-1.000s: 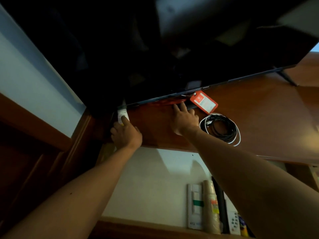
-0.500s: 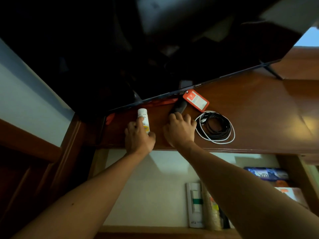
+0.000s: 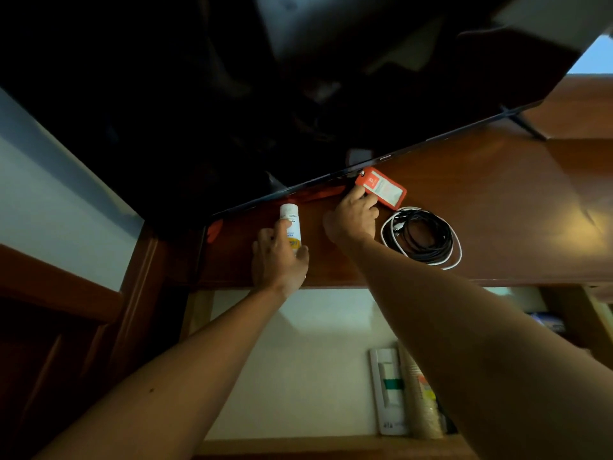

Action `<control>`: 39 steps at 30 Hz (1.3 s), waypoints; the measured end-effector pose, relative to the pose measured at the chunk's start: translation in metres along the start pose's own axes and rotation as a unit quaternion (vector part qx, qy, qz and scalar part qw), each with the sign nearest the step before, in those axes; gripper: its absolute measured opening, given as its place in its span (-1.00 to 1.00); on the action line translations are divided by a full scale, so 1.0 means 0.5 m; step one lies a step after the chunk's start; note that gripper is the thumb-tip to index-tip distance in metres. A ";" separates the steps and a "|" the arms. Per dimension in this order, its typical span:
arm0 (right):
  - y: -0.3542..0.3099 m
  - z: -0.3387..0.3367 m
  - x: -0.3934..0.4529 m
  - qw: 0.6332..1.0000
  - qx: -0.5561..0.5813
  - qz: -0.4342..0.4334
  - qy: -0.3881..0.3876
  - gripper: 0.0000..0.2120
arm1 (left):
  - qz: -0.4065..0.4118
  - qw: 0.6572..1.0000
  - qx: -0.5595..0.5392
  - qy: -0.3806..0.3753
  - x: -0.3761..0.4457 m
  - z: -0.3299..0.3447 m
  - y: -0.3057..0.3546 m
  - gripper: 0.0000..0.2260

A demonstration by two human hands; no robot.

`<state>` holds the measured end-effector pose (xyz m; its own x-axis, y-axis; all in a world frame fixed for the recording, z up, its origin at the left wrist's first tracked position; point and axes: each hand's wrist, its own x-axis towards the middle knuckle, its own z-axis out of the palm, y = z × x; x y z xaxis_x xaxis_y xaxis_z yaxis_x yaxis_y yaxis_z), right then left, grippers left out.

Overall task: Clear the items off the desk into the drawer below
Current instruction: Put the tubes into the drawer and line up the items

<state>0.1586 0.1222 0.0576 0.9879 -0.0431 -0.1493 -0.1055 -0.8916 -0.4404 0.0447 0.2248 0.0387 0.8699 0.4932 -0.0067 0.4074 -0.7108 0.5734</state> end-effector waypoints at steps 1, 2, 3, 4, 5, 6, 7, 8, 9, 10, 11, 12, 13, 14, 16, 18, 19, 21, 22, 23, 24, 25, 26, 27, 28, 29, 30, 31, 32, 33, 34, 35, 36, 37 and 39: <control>0.002 -0.003 -0.006 1.000 0.001 0.008 -0.005 -0.46 | 0.001 1.000 -0.001 0.000 0.000 -0.001 0.000 -0.52; 0.007 -0.005 -0.015 1.000 -0.004 0.010 -0.008 -0.42 | 0.001 1.000 -0.002 0.000 0.000 0.000 0.000 -0.52; 0.014 -0.007 -0.027 1.000 -0.015 0.011 -0.006 -0.38 | 0.000 1.000 0.000 0.000 0.000 0.001 0.001 -0.52; 0.022 -0.008 -0.042 0.999 -0.030 0.012 -0.002 -0.34 | -0.003 1.000 0.002 -0.001 -0.002 0.002 0.002 -0.52; 0.030 -0.008 -0.057 0.999 -0.047 0.015 -0.001 -0.31 | -0.005 1.000 0.005 -0.002 -0.005 0.004 0.004 -0.52; 0.037 -0.006 -0.072 0.998 -0.064 0.018 -0.007 -0.28 | -0.006 1.000 0.006 -0.003 -0.008 0.007 0.007 -0.52; 0.044 -0.004 -0.084 0.997 -0.078 0.020 -0.016 -0.28 | -0.005 1.000 0.005 -0.005 -0.012 0.008 0.010 -0.51; 0.049 -0.002 -0.094 0.995 -0.090 0.022 -0.023 -0.31 | -0.003 1.000 0.002 -0.009 -0.016 0.009 0.013 -0.51; 0.054 -0.001 -0.098 0.995 -0.099 0.024 -0.025 -0.35 | -0.002 1.000 -0.001 -0.013 -0.021 0.009 0.016 -0.51; 0.057 -0.002 -0.099 0.994 -0.104 0.026 -0.022 -0.38 | -0.002 1.000 -0.004 -0.018 -0.024 0.009 0.018 -0.51; 0.059 -0.005 -0.096 0.994 -0.106 0.026 -0.015 -0.41 | -0.002 1.000 -0.004 -0.024 -0.027 0.008 0.019 -0.51; 0.061 -0.006 -0.090 0.994 -0.106 0.021 -0.009 -0.43 | -0.002 1.000 -0.003 -0.028 -0.029 0.008 0.019 -0.51; 0.063 -0.009 -0.085 0.995 -0.102 0.012 -0.006 -0.46 | 0.000 0.999 0.001 -0.032 -0.033 0.008 0.019 -0.51; 0.064 -0.012 -0.080 0.995 -0.095 0.001 -0.008 -0.48 | 0.003 0.999 0.005 -0.033 -0.036 0.008 0.019 -0.51; 0.068 -0.019 -0.077 0.996 -0.081 -0.021 -0.011 -0.54 | 0.003 0.999 0.007 -0.035 -0.040 0.009 0.019 -0.51; 0.070 -0.028 -0.086 0.997 -0.069 -0.029 -0.014 -0.52 | -0.004 0.999 0.006 -0.035 -0.047 0.010 0.021 -0.52; 0.071 -0.031 -0.092 0.997 -0.064 -0.031 -0.020 -0.48 | -0.007 0.999 0.005 -0.034 -0.051 0.010 0.024 -0.52; 0.072 -0.037 -0.108 0.996 -0.066 -0.032 -0.045 -0.34 | -0.008 0.999 0.007 -0.031 -0.062 0.009 0.027 -0.52; 0.073 -0.041 -0.116 0.995 -0.072 -0.029 -0.060 -0.27 | -0.008 1.000 0.010 -0.029 -0.068 0.009 0.028 -0.52; 0.076 -0.046 -0.124 0.994 -0.079 -0.024 -0.073 -0.23 | -0.011 0.999 0.012 -0.027 -0.075 0.008 0.030 -0.53; 0.079 -0.052 -0.132 0.992 -0.086 -0.021 -0.085 -0.22 | -0.015 0.999 0.014 -0.025 -0.081 0.008 0.030 -0.53; 0.083 -0.059 -0.141 0.991 -0.092 -0.019 -0.096 -0.24 | -0.019 0.999 0.015 -0.025 -0.088 0.008 0.030 -0.53; 0.087 -0.065 -0.151 0.989 -0.098 -0.019 -0.107 -0.28 | -0.022 0.999 0.014 -0.026 -0.094 0.007 0.029 -0.54; 0.091 -0.070 -0.163 0.988 -0.102 -0.020 -0.119 -0.33 | -0.024 0.999 0.014 -0.026 -0.102 0.006 0.028 -0.54; 0.095 -0.074 -0.177 0.986 -0.103 -0.021 -0.130 -0.37 | -0.027 0.999 0.015 -0.025 -0.111 0.005 0.026 -0.54; 0.101 -0.074 -0.190 0.985 -0.101 -0.022 -0.138 -0.38 | -0.030 0.999 0.014 -0.023 -0.121 0.004 0.023 -0.55; 0.109 -0.074 -0.205 0.985 -0.097 -0.024 -0.142 -0.37 | -0.032 0.999 0.011 -0.018 -0.133 0.004 0.017 -0.54; 0.118 -0.072 -0.219 0.985 -0.090 -0.027 -0.144 -0.35 | -0.030 0.999 0.008 -0.012 -0.148 0.004 0.011 -0.54; 0.129 -0.070 -0.235 0.986 -0.080 -0.031 -0.142 -0.34 | -0.021 1.000 0.003 -0.007 -0.166 0.007 0.002 -0.52; 0.140 -0.067 -0.251 0.987 -0.071 -0.038 -0.140 -0.34 | -0.009 1.000 -0.002 -0.002 -0.186 0.010 -0.006 -0.50; 0.152 -0.063 -0.267 0.987 -0.061 -0.045 -0.139 -0.34 | -0.001 1.000 -0.006 0.004 -0.207 0.015 -0.016 -0.48; 0.166 -0.059 -0.283 0.988 -0.049 -0.050 -0.136 -0.35 | -0.002 1.000 -0.009 0.011 -0.227 0.018 -0.024 -0.47; 0.180 -0.055 -0.299 0.989 -0.036 -0.053 -0.132 -0.36 | -0.010 1.000 -0.014 0.018 -0.247 0.022 -0.032 -0.47; 0.196 -0.049 -0.315 0.990 -0.021 -0.053 -0.131 -0.37 | -0.017 0.999 -0.020 0.022 -0.267 0.026 -0.038 -0.47; 0.232 -0.038 -0.347 0.989 -0.004 -0.052 -0.141 -0.36 | -0.012 0.999 -0.025 0.015 -0.304 0.035 -0.052 -0.48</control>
<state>-0.0227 0.0177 0.0492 0.9217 0.1760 -0.3456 -0.0025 -0.8885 -0.4589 -0.0934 0.1594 0.0106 0.8505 0.5259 0.0035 0.4136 -0.6729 0.6132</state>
